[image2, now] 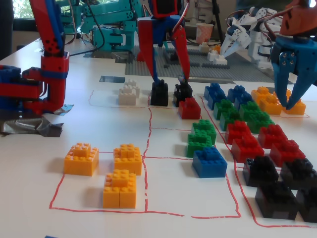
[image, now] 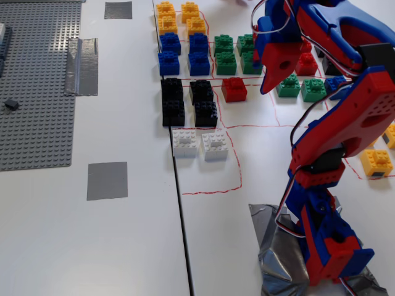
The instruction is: Grab the block and put it in the grey marker
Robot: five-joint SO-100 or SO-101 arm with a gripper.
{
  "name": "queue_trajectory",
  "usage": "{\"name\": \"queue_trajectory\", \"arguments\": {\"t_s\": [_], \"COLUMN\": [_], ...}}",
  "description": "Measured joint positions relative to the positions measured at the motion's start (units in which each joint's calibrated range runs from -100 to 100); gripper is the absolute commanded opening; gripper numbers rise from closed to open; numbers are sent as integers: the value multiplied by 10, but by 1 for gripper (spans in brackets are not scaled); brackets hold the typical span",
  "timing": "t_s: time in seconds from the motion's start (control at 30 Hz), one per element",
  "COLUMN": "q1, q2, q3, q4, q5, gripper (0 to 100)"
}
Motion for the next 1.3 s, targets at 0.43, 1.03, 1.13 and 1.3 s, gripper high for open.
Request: {"name": "queue_trajectory", "arguments": {"t_s": [0.43,1.03,1.13,1.3], "q1": [1,-19,-26,-34], "q2": [106,253,266,288], "q3": [-57,-202,-208,-224], "q4": [0,-1,-1,-1], "q5": [-19,-21,-26,-31], "gripper": [28,30,30,30]}}
